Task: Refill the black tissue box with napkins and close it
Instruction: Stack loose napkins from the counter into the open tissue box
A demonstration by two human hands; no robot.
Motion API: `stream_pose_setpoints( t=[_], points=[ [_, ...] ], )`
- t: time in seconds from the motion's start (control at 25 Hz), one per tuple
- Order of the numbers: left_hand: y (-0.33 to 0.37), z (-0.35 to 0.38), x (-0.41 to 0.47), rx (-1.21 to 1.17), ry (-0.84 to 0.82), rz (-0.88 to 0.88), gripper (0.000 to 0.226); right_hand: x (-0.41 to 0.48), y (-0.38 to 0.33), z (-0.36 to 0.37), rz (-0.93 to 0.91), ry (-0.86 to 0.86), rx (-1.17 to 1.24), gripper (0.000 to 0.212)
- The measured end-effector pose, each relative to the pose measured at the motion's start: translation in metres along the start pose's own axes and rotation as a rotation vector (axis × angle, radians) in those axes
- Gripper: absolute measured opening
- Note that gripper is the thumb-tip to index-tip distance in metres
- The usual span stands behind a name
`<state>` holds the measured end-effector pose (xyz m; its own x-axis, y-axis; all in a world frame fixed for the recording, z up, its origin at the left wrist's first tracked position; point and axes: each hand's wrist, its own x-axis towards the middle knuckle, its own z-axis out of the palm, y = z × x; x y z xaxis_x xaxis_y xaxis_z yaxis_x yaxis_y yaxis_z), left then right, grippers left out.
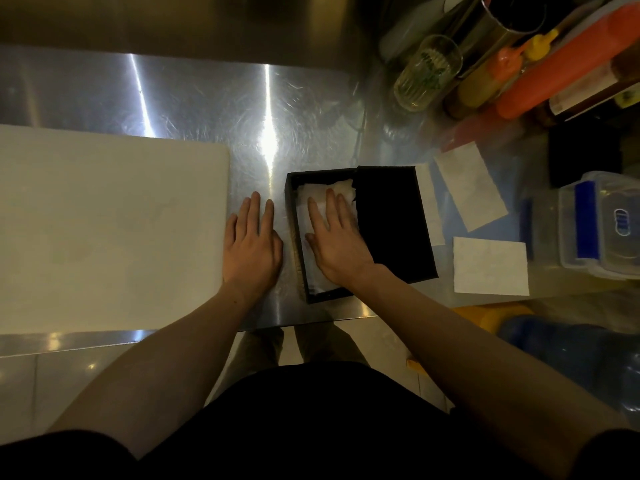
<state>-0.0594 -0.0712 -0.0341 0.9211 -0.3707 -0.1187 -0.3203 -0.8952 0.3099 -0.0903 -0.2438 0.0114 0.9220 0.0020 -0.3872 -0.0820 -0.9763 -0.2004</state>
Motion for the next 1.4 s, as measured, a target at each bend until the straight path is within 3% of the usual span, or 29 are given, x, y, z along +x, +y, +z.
stream_pose_setpoints(
  t=[0.24,0.6,0.88,1.4],
  points=[
    [-0.004,-0.002,0.003,0.010,-0.039,0.020,0.056,-0.029,0.010,-0.050,-0.089,0.301,0.210,0.053],
    [0.008,-0.009,-0.001,0.008,-0.154,-0.014,0.062,-0.058,0.107,-0.057,0.243,0.621,0.474,0.038],
    [0.022,-0.011,-0.009,0.010,-0.176,-0.091,0.061,-0.058,0.164,-0.046,0.471,0.566,0.647,0.038],
    [0.022,-0.015,-0.007,0.116,-0.273,-0.110,0.077,-0.025,0.186,-0.025,0.384,0.434,0.660,0.037]
  ],
)
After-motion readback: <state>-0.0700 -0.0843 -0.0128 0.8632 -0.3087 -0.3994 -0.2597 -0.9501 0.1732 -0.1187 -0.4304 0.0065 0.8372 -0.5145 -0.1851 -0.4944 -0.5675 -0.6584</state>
